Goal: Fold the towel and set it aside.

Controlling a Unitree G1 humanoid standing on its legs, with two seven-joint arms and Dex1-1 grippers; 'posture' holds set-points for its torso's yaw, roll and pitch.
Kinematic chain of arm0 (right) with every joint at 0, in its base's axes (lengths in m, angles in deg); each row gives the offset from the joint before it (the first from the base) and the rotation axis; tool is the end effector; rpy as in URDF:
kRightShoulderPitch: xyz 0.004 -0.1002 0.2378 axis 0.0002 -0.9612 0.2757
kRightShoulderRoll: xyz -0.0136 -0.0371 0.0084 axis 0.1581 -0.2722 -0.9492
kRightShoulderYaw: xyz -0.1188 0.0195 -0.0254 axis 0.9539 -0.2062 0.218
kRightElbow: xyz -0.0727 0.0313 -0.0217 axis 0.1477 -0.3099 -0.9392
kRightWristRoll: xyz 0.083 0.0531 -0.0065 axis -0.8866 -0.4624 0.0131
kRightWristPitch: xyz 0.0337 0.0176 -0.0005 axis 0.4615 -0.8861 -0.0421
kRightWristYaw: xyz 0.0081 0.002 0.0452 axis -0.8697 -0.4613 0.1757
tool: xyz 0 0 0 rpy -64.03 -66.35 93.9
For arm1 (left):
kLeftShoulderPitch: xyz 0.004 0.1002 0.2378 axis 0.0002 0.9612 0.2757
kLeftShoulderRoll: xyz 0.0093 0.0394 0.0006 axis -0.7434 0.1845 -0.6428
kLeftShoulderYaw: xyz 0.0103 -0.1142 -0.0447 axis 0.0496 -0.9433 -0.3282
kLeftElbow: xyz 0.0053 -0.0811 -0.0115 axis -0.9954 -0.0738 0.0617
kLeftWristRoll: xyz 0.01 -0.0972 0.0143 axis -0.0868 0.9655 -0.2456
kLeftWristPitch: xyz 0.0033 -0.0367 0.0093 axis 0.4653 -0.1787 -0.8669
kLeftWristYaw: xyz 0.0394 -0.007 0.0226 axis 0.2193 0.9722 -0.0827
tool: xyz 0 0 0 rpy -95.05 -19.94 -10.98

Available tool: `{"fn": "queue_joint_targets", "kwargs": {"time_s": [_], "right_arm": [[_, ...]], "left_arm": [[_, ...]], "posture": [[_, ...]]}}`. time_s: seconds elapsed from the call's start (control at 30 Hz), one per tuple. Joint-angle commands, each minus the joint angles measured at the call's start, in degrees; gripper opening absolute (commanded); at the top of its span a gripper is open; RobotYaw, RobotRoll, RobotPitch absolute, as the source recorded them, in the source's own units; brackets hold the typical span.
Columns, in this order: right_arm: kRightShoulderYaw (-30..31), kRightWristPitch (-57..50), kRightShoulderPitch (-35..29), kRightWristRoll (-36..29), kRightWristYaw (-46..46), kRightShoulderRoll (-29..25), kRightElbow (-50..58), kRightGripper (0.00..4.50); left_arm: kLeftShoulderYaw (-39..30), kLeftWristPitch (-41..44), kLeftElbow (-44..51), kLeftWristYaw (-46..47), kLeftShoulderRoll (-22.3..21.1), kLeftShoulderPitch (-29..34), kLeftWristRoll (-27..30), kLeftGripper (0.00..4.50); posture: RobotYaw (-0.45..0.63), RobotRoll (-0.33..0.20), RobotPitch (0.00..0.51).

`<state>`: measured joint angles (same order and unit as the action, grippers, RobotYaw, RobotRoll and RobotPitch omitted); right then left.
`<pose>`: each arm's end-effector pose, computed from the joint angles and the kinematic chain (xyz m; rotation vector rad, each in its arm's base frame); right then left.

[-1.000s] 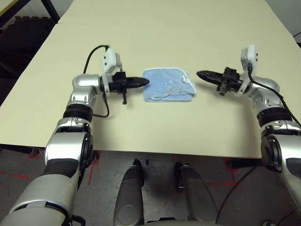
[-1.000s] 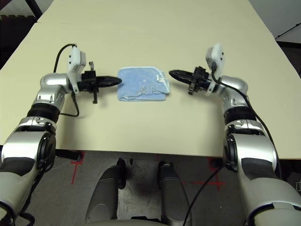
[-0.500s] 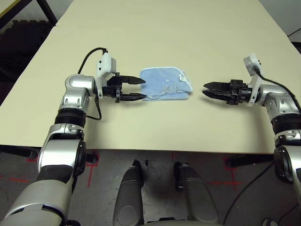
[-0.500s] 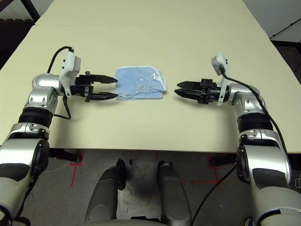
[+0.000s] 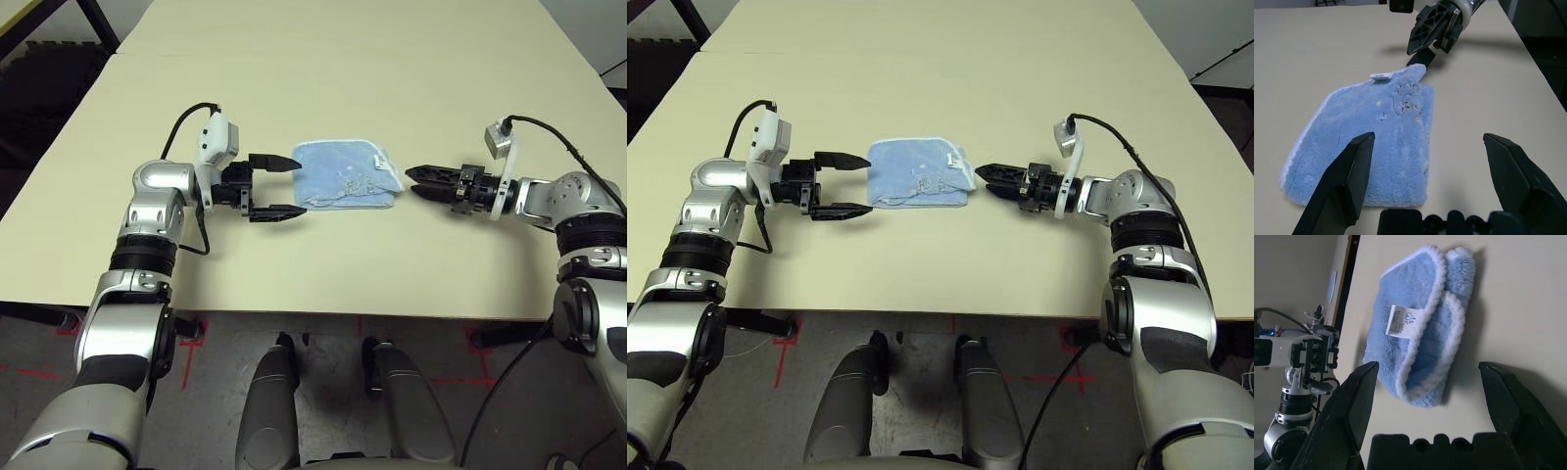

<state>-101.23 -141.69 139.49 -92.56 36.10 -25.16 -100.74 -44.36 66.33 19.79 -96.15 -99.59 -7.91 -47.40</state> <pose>0.3547 -0.2402 0.1493 0.7364 0.5786 0.9126 0.3502 0.2445 0.1898 0.4291 -0.0892 -1.3799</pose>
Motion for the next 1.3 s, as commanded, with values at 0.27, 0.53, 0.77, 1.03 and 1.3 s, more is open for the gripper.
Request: {"fn": "queue_joint_targets", "kwargs": {"time_s": [0.27, 0.53, 0.77, 1.03, 1.3], "right_arm": [[1.1, 3.8, 3.3, 1.5, -4.5, 6.5, -7.9, 4.45], [-2.6, 8.9, 7.7, 1.2, -8.3, 8.6, -13.7, 4.45], [-2.8, 8.8, 7.5, 1.3, -7.4, 8.0, -14.5, 3.24], [-3.4, 6.0, 6.9, 0.4, -6.0, 7.2, -12.8, 0.19], [-9.3, 5.7, 7.0, -3.9, -8.3, 5.0, -10.9, 0.01]], "left_arm": [[1.4, 1.4, 4.5, 0.6, -1.3, 3.4, 0.6, 4.50], [2.0, 1.9, 6.2, 1.1, -1.7, 4.4, 1.2, 4.50], [2.4, 1.8, 6.3, 1.5, -2.1, 4.7, 1.1, 4.50], [3.3, 1.5, 5.8, 1.4, -2.3, 4.5, 1.0, 4.50], [3.7, 1.4, 5.0, 1.4, -2.0, 4.1, 0.7, 4.50]], "posture": [[0.05, 0.000, 0.218], [0.05, 0.000, 0.221], [0.05, 0.000, 0.220], [0.04, 0.000, 0.220], [0.01, 0.000, 0.219]]}}
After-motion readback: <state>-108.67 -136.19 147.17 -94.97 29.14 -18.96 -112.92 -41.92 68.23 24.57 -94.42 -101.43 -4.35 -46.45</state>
